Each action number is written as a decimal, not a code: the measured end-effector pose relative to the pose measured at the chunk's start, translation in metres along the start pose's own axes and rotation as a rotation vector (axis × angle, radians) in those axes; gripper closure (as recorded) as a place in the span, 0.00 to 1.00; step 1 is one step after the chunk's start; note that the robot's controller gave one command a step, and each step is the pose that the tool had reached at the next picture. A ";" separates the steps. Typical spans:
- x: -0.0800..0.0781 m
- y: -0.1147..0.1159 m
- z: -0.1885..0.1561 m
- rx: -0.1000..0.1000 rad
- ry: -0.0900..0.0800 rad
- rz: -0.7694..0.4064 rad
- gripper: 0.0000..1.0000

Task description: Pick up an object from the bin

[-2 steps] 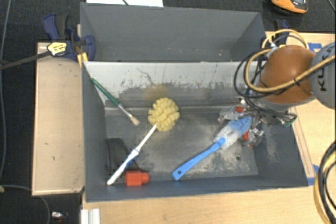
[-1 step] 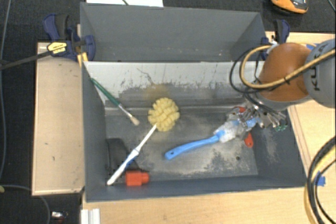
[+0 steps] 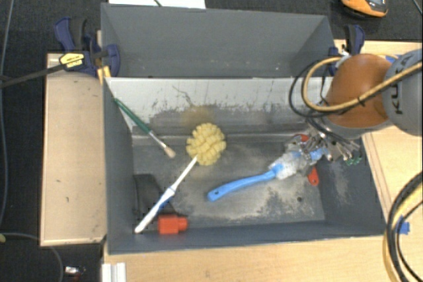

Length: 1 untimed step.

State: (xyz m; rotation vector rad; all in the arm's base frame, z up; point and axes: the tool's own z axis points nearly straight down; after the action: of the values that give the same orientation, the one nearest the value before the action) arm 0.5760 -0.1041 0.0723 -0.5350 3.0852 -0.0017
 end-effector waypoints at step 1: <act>0.000 0.001 -0.023 -0.001 0.001 0.000 1.00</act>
Offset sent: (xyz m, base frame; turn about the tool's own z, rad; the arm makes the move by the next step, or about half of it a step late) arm -0.0012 0.0005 0.0201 -0.0006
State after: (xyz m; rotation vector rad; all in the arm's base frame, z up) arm 0.5754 -0.1036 0.0950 -0.5359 3.0862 -0.0004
